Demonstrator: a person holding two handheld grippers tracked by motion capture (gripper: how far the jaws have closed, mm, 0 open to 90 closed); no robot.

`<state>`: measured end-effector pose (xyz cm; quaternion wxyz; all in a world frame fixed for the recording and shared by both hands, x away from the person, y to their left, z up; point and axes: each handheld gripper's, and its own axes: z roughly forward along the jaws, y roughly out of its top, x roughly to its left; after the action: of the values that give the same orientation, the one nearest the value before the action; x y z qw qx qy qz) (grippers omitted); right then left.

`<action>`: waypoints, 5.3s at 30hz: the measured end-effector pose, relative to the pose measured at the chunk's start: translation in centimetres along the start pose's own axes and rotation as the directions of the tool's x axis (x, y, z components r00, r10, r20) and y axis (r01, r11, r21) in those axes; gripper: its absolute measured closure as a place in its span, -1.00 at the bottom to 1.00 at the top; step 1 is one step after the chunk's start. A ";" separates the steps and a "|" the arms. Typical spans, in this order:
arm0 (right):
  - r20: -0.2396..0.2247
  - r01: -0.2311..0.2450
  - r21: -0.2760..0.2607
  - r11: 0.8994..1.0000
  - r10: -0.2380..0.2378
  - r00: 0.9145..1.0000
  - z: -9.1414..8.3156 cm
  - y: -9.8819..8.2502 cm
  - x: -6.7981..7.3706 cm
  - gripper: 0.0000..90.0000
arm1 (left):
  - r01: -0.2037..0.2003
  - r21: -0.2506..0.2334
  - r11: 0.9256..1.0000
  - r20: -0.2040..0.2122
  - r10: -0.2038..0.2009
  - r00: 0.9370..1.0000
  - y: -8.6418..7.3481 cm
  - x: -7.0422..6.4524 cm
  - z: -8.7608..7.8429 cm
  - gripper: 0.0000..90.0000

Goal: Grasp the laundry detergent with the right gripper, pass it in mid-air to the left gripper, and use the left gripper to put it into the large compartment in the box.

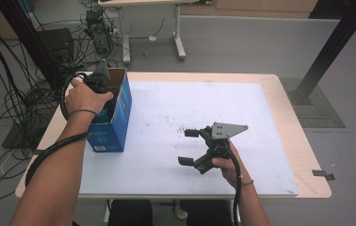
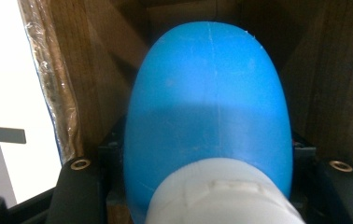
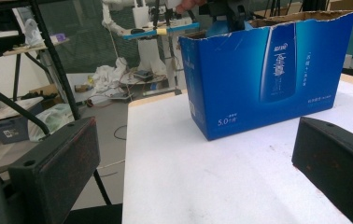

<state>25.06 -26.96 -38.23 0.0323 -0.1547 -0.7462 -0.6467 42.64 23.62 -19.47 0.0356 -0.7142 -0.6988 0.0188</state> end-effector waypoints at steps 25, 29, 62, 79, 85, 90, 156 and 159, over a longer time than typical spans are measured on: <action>-0.001 -0.002 0.002 1.000 0.002 1.000 0.0 0.0 0.1 -0.97 | 0.021 -0.003 1.000 0.010 -0.021 1.000 -0.1 0.2 0.1 -0.16; -0.003 0.002 0.001 1.000 -0.002 1.000 0.1 0.1 0.0 -0.97 | 0.020 -0.004 1.000 0.014 -0.020 1.000 -0.1 0.3 0.1 -0.16; -0.016 -0.001 0.002 1.000 0.001 1.000 0.4 0.1 -0.2 -0.97 | 0.046 0.019 0.999 0.037 -0.046 0.998 0.2 0.8 -0.2 -0.29; -0.024 0.008 0.000 1.000 -0.008 1.000 0.6 0.5 -0.1 -0.97 | 0.030 -0.015 0.999 0.005 -0.030 1.000 -0.6 -0.2 -4.2 -0.33; -0.028 0.012 0.001 1.000 -0.012 1.000 0.8 0.7 0.0 -0.97 | 0.007 -0.030 1.000 0.010 -0.007 1.000 -0.9 -0.5 -5.8 -0.34; -0.030 0.013 -0.001 1.000 -0.013 0.999 0.8 0.7 0.0 -0.97 | -0.027 -0.041 0.999 -0.007 0.027 1.000 -1.1 -1.7 -7.1 -0.41; -0.017 0.012 0.009 1.000 -0.012 1.000 0.1 1.0 0.3 -0.97 | -0.435 -0.045 0.899 0.076 0.437 0.896 -3.4 -13.2 -6.1 -0.86; -0.016 0.011 0.008 1.000 -0.011 1.000 0.1 1.0 0.3 -0.97 | -0.439 -0.037 0.898 0.077 0.441 0.894 -3.4 -13.3 -5.0 -0.86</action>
<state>25.06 -26.70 -37.21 0.0351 -0.1453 -0.7494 -0.6450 39.34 10.22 -14.50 -0.0054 -0.8526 -0.5202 0.0495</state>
